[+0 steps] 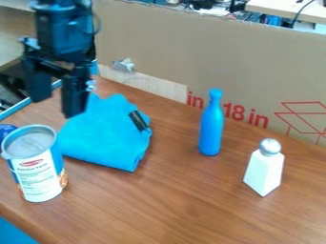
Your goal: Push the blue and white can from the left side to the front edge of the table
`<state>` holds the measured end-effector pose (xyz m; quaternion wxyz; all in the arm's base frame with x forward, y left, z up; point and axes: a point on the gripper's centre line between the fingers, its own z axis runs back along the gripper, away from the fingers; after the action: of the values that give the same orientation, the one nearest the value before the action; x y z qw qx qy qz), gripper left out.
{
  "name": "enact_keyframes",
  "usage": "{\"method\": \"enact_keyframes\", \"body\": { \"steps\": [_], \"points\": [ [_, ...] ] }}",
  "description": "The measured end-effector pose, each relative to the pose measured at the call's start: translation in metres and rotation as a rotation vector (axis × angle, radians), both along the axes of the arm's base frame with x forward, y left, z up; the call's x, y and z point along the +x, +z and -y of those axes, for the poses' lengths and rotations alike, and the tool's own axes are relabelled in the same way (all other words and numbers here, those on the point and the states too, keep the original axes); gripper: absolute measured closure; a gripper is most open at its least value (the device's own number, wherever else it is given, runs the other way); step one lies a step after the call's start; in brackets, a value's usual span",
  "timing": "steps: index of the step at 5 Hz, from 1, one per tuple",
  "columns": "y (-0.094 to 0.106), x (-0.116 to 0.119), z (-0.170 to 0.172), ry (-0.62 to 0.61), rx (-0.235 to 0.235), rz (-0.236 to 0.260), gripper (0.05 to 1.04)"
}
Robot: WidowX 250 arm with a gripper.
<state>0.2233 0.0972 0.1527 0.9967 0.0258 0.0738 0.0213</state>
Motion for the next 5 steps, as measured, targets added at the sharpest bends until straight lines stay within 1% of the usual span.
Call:
{"method": "enact_keyframes", "body": {
  "steps": [1, 2, 3, 4, 5],
  "points": [
    [-0.003, -0.001, -0.039, 0.059, 0.023, -0.019, 0.083],
    [-0.005, -0.005, -0.061, 0.058, 0.055, -0.04, 0.083],
    [-0.011, -0.016, -0.09, 0.01, 0.042, -0.088, 0.083],
    [-0.025, -0.022, -0.111, -0.02, 0.055, -0.146, 0.083],
    [-0.039, -0.022, -0.126, -0.061, 0.065, -0.176, 0.083]
  ]
}}
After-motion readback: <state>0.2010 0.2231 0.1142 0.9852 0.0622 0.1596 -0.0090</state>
